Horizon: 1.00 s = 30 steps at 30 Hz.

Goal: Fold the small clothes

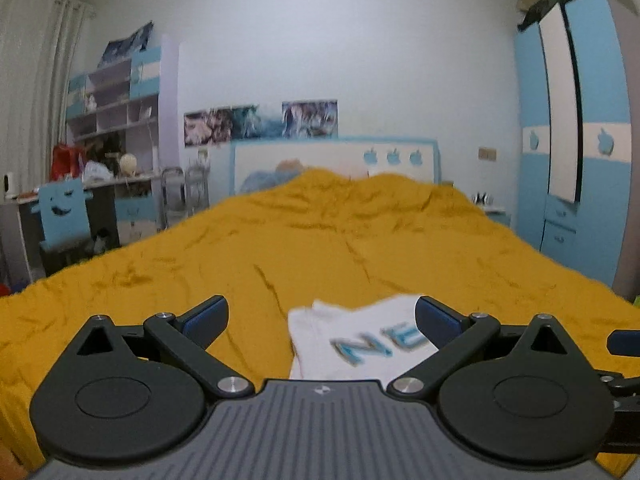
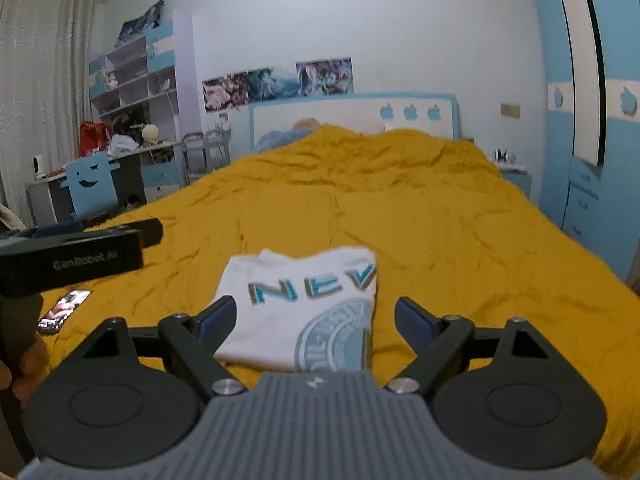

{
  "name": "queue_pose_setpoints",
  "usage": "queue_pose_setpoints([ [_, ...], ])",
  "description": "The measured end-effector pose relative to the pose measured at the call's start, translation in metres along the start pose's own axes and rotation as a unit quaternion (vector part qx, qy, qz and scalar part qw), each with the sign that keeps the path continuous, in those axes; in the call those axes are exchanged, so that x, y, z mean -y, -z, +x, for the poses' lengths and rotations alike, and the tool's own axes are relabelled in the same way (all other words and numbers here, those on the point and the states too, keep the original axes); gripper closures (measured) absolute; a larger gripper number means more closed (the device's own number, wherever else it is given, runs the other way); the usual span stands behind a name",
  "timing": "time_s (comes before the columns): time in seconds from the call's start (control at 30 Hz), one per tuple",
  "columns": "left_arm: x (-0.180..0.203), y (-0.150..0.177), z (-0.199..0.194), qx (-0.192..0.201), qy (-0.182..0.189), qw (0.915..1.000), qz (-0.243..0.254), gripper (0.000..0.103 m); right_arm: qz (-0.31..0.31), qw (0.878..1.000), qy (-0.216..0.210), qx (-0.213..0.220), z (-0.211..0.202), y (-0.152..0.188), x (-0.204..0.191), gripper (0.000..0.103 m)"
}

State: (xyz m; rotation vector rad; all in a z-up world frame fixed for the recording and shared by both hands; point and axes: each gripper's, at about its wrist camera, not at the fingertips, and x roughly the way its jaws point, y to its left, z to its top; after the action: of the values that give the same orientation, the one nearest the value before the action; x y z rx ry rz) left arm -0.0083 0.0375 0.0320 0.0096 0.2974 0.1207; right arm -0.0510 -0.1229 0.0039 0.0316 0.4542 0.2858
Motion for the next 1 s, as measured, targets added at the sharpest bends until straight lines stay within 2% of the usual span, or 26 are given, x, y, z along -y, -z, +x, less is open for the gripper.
queue_pose_setpoints([
  [0.13,0.006,0.015,0.007,-0.072,0.011,0.9974,0.005,0.0,0.01,0.999,0.024,-0.035,0.01,0.014,0.0,0.021],
  [0.3,0.009,0.034,0.008,-0.116,0.011,0.9931,0.008,0.0,0.049,0.995,0.03,-0.079,0.027,0.028,0.012,0.021],
  [0.47,0.007,0.042,0.01,-0.139,0.003,0.9903,0.003,0.0,0.029,0.993,0.05,-0.1,0.04,0.039,0.006,0.021],
  [0.63,0.01,0.048,0.011,-0.161,0.009,0.9868,0.005,0.0,0.027,0.993,0.051,-0.108,0.046,0.041,0.01,0.021],
  [1.0,0.013,0.049,0.01,-0.164,0.016,0.9863,0.009,0.0,0.014,0.993,0.052,-0.104,0.042,0.041,0.006,0.021],
])
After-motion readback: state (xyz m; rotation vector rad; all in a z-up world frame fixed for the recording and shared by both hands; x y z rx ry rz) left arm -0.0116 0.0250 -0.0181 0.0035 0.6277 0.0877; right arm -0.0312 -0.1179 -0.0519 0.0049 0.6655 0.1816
